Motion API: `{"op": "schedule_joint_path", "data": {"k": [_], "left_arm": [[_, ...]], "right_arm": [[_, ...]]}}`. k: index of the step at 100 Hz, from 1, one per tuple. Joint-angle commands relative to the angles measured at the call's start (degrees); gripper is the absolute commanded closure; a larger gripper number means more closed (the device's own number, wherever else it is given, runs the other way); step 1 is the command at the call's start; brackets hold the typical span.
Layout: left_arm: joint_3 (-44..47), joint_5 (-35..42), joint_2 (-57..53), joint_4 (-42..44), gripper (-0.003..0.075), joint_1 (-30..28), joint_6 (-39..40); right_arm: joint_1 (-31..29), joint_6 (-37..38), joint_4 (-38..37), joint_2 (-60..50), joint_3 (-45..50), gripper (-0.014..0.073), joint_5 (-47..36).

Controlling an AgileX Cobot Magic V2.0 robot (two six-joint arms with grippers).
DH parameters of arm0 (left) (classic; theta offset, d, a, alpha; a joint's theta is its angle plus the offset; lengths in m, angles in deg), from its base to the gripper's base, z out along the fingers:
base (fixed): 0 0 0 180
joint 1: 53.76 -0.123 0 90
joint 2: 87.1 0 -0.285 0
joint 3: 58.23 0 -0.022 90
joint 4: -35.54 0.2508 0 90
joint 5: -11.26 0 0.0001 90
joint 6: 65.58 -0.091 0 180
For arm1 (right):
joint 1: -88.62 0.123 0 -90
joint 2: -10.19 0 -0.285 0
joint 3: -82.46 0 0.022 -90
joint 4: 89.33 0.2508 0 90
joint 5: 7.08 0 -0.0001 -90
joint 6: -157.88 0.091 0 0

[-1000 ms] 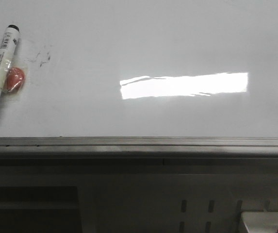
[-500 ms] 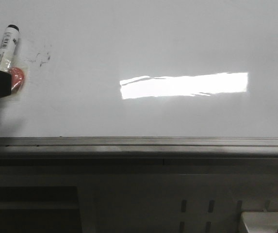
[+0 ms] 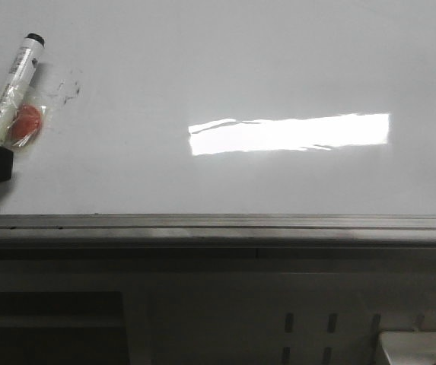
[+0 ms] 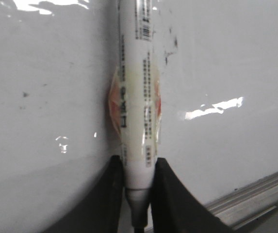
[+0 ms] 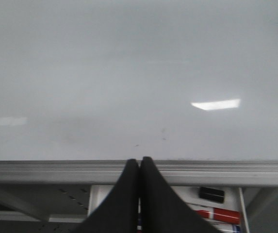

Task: Write number 4 on whiteboard

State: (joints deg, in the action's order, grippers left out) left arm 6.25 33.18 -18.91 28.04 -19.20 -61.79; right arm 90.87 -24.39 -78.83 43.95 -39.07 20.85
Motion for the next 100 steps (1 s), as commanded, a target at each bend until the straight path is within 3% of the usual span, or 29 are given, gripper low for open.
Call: {"op": "schedule_joint_path", "data": {"k": [1,17,41,48,57,63,68,100], "left_arm": [[-1.7,5.6,-1.5,4.7,0.0741,0.4,0.5],[-1.7,8.1,-6.2,20.2,0.0741,0.4,0.5],[-1.7,8.5,-11.5,43.0,0.074,0.4,0.5],[-1.7,8.9,-11.5,46.5,0.074,0.4,0.5],[-1.7,9.8,-11.5,50.0,0.074,0.4,0.5],[-1.7,10.7,-11.5,51.4,0.074,0.4,0.5],[-1.7,11.3,-11.5,52.4,0.074,0.4,0.5],[-1.7,11.4,-11.5,54.5,0.074,0.4,0.5]], "right_arm": [[3.3,-3.0,3.4,1.0,-3.1,0.0646,-2.6],[13.5,-9.6,11.5,5.3,-7.2,0.0646,-2.0],[32.9,-11.0,12.1,15.9,-17.7,0.0615,-3.6],[38.6,-12.0,12.1,19.1,-20.6,0.0505,-5.1],[45.5,-12.6,10.9,23.6,-24.2,0.0234,-6.4],[48.0,-14.1,10.1,26.1,-26.2,0.01,-6.8],[50.1,-14.2,9.4,28.0,-27.7,0.0044,-6.9],[54.1,-14.7,7.7,36.9,-34.9,0.0138,-9.3]]}}
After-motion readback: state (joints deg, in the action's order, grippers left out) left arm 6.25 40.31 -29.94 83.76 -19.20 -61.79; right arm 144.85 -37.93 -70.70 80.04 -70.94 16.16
